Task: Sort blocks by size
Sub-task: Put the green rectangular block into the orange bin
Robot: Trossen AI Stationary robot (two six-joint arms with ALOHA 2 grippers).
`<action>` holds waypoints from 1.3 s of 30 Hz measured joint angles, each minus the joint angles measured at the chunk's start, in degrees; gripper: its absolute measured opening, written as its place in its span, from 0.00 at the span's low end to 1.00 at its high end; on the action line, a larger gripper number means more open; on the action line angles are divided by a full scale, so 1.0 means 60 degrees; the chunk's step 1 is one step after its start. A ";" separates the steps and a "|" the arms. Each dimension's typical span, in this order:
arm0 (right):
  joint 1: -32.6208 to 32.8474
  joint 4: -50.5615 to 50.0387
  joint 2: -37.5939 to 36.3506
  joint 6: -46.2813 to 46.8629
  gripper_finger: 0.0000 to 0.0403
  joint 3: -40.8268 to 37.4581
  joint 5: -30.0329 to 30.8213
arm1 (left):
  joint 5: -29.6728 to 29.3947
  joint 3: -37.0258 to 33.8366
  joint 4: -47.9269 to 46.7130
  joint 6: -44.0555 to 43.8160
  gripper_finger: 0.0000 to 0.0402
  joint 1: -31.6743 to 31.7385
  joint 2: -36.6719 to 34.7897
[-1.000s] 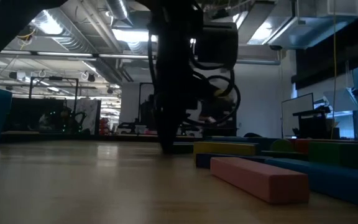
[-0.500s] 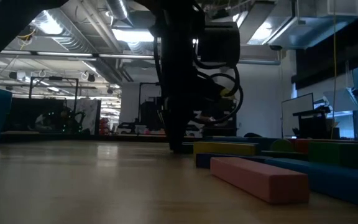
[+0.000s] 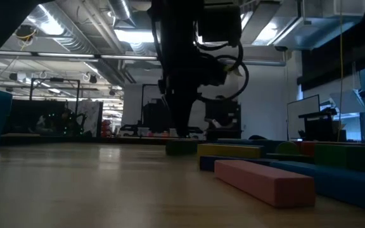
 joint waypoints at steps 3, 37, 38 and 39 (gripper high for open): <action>0.0000 -0.0001 0.0000 -0.0083 0.40 0.0000 0.0085 | 0.0023 0.0008 0.0041 -0.0044 0.12 -0.0011 -0.0070; 0.0000 -0.0001 0.0000 -0.0115 0.40 0.0000 0.0077 | 0.0026 -0.1047 0.0872 -0.2133 0.29 0.0517 -0.0004; 0.0000 -0.0001 0.0000 -0.0115 0.40 0.0000 0.0095 | 0.0027 -0.1081 0.1029 -0.2025 0.27 0.0503 -0.0008; 0.0000 0.0000 0.0000 -0.0118 0.40 0.0000 0.0153 | 0.0027 -0.1093 0.1098 -0.1937 0.23 0.0492 -0.0008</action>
